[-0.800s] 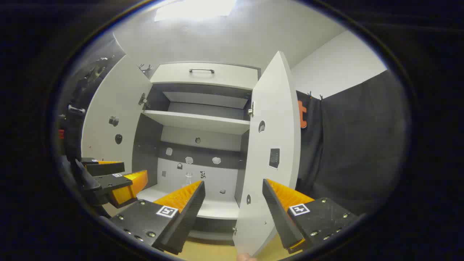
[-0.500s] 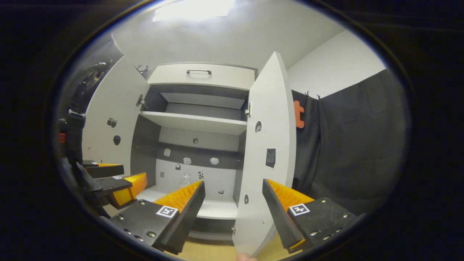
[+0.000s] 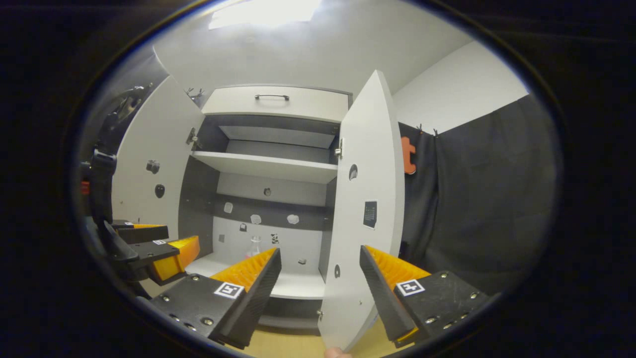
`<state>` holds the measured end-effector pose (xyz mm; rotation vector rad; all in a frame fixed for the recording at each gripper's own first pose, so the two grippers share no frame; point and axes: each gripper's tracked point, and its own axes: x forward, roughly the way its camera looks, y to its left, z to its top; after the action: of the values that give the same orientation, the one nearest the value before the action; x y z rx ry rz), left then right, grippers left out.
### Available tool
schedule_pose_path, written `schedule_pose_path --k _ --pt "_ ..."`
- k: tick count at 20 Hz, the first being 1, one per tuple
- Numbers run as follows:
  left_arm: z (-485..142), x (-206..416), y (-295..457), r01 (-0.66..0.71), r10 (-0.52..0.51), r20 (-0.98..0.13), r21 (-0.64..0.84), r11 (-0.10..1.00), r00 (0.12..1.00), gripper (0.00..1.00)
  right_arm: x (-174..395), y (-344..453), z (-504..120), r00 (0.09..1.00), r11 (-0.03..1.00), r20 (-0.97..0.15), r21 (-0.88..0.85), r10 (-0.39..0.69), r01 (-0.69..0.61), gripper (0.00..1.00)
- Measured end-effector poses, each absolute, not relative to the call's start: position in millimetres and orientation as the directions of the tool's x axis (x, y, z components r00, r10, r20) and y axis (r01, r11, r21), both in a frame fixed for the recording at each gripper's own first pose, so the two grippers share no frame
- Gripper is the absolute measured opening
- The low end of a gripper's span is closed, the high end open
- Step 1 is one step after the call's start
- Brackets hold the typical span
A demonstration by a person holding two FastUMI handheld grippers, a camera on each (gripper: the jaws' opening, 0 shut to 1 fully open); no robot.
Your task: Grasp the bottle in the cabinet with the left hand and place it on the coaster, then close the right door with the right hand and the left door with the left hand.
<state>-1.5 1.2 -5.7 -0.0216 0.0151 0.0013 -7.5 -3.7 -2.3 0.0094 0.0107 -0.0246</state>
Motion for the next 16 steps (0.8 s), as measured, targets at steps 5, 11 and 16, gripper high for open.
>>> schedule_pose_path --k 5,11,16 --pt "-11.9 0.8 -1.5 0.005 -0.006 -0.031 -0.024 1.0 1.0 0.99 -9.8 -10.3 -3.2 0.999 0.999 -0.017 0.019 -0.041 0.042 0.95" --pt "-22.1 15.7 -8.2 0.02 -0.022 -0.055 -0.032 0.999 0.998 0.99 -16.3 -25.3 0.4 0.997 0.997 -0.012 0.015 -0.079 0.079 0.95" --pt "-24.6 45.9 -14.0 0.037 -0.039 -0.051 -0.024 0.999 0.998 0.99 -23.2 -44.0 1.7 0.992 0.992 -0.012 0.007 -0.124 0.125 0.95"
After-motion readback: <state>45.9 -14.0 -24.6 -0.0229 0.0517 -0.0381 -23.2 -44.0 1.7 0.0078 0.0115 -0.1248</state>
